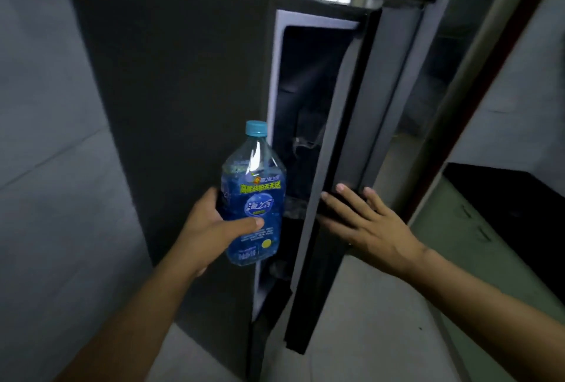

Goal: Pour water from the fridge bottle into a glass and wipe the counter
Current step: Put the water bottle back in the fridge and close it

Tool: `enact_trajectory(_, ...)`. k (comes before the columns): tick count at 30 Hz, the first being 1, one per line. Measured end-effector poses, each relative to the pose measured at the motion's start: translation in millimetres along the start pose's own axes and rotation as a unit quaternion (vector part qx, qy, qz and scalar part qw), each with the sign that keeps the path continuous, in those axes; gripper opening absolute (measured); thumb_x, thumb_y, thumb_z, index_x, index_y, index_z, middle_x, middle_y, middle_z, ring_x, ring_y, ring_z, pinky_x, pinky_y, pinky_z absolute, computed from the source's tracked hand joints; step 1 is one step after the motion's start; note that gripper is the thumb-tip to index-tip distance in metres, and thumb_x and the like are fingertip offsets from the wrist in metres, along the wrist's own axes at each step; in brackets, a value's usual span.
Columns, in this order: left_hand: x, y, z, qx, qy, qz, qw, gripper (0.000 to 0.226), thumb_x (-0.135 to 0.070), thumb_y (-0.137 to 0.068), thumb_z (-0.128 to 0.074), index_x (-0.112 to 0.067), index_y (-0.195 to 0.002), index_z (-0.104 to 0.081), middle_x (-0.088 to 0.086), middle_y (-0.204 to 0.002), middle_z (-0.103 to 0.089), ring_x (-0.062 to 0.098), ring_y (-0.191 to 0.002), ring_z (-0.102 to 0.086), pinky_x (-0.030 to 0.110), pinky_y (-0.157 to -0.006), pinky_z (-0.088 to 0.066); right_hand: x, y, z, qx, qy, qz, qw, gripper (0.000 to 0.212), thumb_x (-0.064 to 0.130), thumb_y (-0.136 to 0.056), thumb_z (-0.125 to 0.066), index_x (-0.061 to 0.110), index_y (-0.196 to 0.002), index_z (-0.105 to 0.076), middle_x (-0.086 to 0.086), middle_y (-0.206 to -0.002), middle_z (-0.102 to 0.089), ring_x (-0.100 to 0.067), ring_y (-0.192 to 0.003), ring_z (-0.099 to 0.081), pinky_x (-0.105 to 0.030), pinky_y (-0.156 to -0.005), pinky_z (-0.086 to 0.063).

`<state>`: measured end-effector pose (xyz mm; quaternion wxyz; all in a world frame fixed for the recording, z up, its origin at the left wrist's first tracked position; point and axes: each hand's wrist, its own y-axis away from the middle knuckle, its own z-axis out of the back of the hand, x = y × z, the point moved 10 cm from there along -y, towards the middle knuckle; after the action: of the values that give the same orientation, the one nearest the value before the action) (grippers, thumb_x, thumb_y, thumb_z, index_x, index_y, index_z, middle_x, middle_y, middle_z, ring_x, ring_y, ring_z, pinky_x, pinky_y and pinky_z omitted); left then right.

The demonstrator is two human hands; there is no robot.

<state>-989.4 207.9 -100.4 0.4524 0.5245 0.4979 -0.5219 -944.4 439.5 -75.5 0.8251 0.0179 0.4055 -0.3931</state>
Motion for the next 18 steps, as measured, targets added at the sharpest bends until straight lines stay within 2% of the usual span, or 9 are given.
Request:
enact_trajectory(3, -3.9, -3.4, -33.9, 0.043, 0.011, -0.010, 0.999, 0.075, -0.027, -0.041, -0.090, -0.022, -0.110, -0.062, -0.002, -0.103, -0.077, 0.020, -0.094, -0.075, 0.041, -0.079, -0.060, -17.8, 27.7, -1.5, 0.010, -0.025, -0.047, 0.999, 0.100, 0.049, -0.062, -0.085, 0.027, -0.148, -0.039, -0.011, -0.162, -0.014, -0.029, -0.152, 0.007, -0.061, -0.117, -0.001)
enact_trajectory(6, -6.5, -2.8, -70.3, 0.092, 0.012, -0.016, 0.996, 0.071, -0.021, -0.045, -0.090, -0.023, -0.110, -0.062, -0.005, -0.102, -0.077, 0.017, -0.093, -0.075, 0.033, -0.074, -0.062, -34.6, 53.2, 0.3, -0.003, -0.057, -0.110, 0.992, 0.091, 0.053, -0.066, -0.082, 0.025, -0.144, -0.043, -0.014, -0.161, -0.014, -0.031, -0.152, 0.008, -0.065, -0.115, -0.011)
enact_trajectory(8, -7.7, -1.0, -88.2, 0.111, 0.012, -0.017, 0.994, 0.064, -0.013, -0.052, -0.087, -0.023, -0.110, -0.061, -0.004, -0.102, -0.077, 0.019, -0.093, -0.075, 0.031, -0.072, -0.062, -43.2, 73.1, -1.2, -0.016, -0.076, -0.150, 0.986, 0.082, 0.054, -0.071, -0.077, 0.023, -0.141, -0.048, -0.015, -0.160, -0.015, -0.033, -0.152, 0.001, -0.067, -0.113, -0.016)
enact_trajectory(11, -7.2, 0.7, -108.8, 0.124, 0.012, -0.016, 0.992, 0.067, -0.010, -0.055, -0.084, -0.018, -0.117, -0.061, 0.001, -0.105, -0.077, 0.021, -0.095, -0.075, 0.032, -0.072, -0.062, -62.2, 103.9, 1.4, -0.052, -0.115, -0.240, 0.962, 0.072, 0.055, -0.076, -0.075, 0.019, -0.135, -0.054, -0.019, -0.157, -0.021, -0.041, -0.149, -0.012, -0.064, -0.115, -0.020)
enact_trajectory(15, -5.4, 1.2, -129.8, 0.128, 0.002, -0.018, 0.992, 0.077, -0.013, -0.050, -0.089, -0.015, -0.121, -0.059, 0.005, -0.108, -0.076, 0.023, -0.096, -0.075, 0.034, -0.073, -0.062, -92.3, 130.9, 14.8, -0.136, -0.168, -0.371, 0.903, 0.062, 0.052, -0.082, -0.069, 0.012, -0.128, -0.059, -0.025, -0.150, -0.029, -0.043, -0.142, -0.025, -0.055, -0.115, -0.025)
enact_trajectory(18, -6.7, -0.5, -143.9, 0.118, -0.011, -0.020, 0.993, 0.081, -0.022, -0.044, -0.091, -0.019, -0.118, -0.059, 0.003, -0.107, -0.076, 0.022, -0.095, -0.075, 0.036, -0.076, -0.062, -114.0, 131.6, 35.0, -0.220, -0.210, -0.390, 0.869, 0.058, 0.046, -0.084, -0.070, 0.009, -0.127, -0.057, -0.027, -0.143, -0.038, -0.040, -0.133, -0.035, -0.046, -0.113, -0.030)
